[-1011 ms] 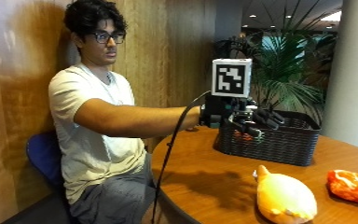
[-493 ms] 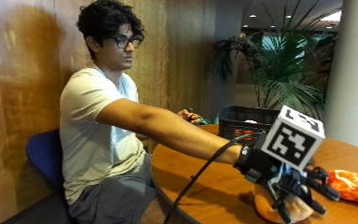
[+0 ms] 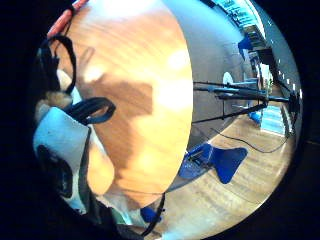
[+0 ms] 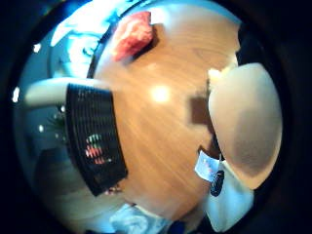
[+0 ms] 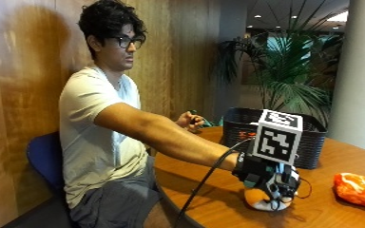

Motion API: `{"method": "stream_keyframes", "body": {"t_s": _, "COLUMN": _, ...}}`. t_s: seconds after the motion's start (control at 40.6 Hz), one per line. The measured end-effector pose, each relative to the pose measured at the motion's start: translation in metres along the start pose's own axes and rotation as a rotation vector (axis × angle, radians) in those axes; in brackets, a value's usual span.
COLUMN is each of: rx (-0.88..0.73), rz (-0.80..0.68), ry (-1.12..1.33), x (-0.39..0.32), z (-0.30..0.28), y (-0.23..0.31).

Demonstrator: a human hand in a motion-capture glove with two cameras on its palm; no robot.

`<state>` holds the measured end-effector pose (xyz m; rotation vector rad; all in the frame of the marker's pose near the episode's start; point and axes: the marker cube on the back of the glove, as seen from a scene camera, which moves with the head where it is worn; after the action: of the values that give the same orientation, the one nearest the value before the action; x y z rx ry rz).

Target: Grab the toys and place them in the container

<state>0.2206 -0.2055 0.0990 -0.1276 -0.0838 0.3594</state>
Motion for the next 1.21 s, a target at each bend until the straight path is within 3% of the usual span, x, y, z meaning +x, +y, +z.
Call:
{"method": "stream_keyframes", "body": {"t_s": 0.345, "rx": 0.100, "rz": -0.037, "ry": 0.005, "x": -0.030, "z": -0.100, "y": 0.028}}
{"method": "stream_keyframes", "body": {"t_s": 0.74, "rx": 0.192, "rz": -0.298, "ry": -0.054, "x": -0.171, "z": -0.193, "y": 0.063}}
{"method": "stream_keyframes", "body": {"t_s": 0.937, "rx": 0.203, "rz": -0.389, "ry": -0.034, "x": -0.259, "z": -0.209, "y": 0.079}}
{"method": "stream_keyframes", "body": {"t_s": 1.208, "rx": 0.153, "rz": -0.518, "ry": 0.041, "x": -0.350, "z": -0.182, "y": 0.091}}
